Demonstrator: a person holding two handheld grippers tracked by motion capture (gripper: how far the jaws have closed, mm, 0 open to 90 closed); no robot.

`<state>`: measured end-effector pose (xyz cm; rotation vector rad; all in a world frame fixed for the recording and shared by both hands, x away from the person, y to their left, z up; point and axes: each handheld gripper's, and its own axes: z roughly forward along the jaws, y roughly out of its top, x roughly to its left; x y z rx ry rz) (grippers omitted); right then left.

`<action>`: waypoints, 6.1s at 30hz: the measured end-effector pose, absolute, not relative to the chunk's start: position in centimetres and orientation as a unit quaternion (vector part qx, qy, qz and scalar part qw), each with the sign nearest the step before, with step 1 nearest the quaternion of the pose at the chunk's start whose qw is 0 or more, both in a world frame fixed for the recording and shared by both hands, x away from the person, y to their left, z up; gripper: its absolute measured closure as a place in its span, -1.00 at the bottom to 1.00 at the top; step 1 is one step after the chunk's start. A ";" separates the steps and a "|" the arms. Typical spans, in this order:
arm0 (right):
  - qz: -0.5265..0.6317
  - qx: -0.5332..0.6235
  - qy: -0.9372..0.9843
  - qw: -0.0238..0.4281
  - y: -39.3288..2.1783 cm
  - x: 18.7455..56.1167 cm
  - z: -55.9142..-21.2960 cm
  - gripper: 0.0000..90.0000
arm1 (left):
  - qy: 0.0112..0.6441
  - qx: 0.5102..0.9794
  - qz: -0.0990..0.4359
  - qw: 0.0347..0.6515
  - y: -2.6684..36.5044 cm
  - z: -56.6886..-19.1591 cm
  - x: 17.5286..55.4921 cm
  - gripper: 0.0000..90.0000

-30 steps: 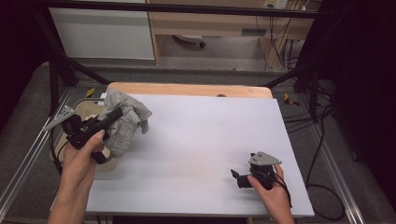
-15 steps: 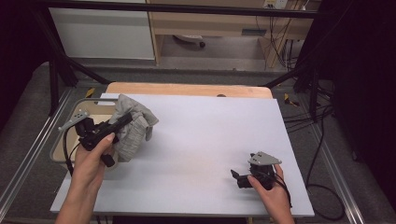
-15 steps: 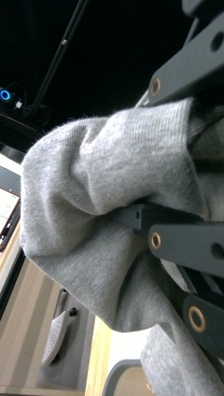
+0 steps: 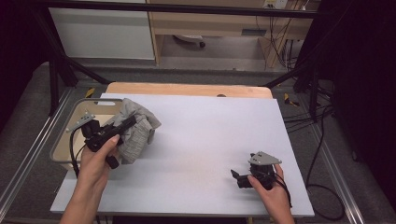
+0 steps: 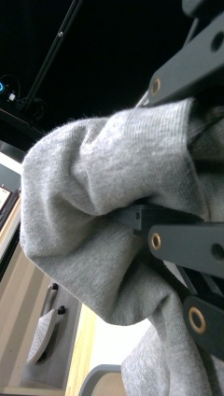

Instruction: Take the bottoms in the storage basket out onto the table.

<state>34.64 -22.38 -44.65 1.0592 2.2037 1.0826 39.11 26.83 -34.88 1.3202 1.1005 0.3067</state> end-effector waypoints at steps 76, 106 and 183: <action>0.398 0.388 0.800 0.226 -22.4 34.9 -44.7 -0.94 | 0.475 0.634 0.108 0.601 23.2 -37.7 40.0 0.42; 0.408 0.402 0.788 0.225 -22.7 35.2 -44.6 -0.94 | 0.452 0.682 0.101 0.566 17.1 -32.9 44.0 0.42; 0.403 0.385 0.799 0.225 -22.2 34.9 -44.5 -0.94 | 0.459 0.691 0.081 0.552 13.7 -34.6 47.9 0.41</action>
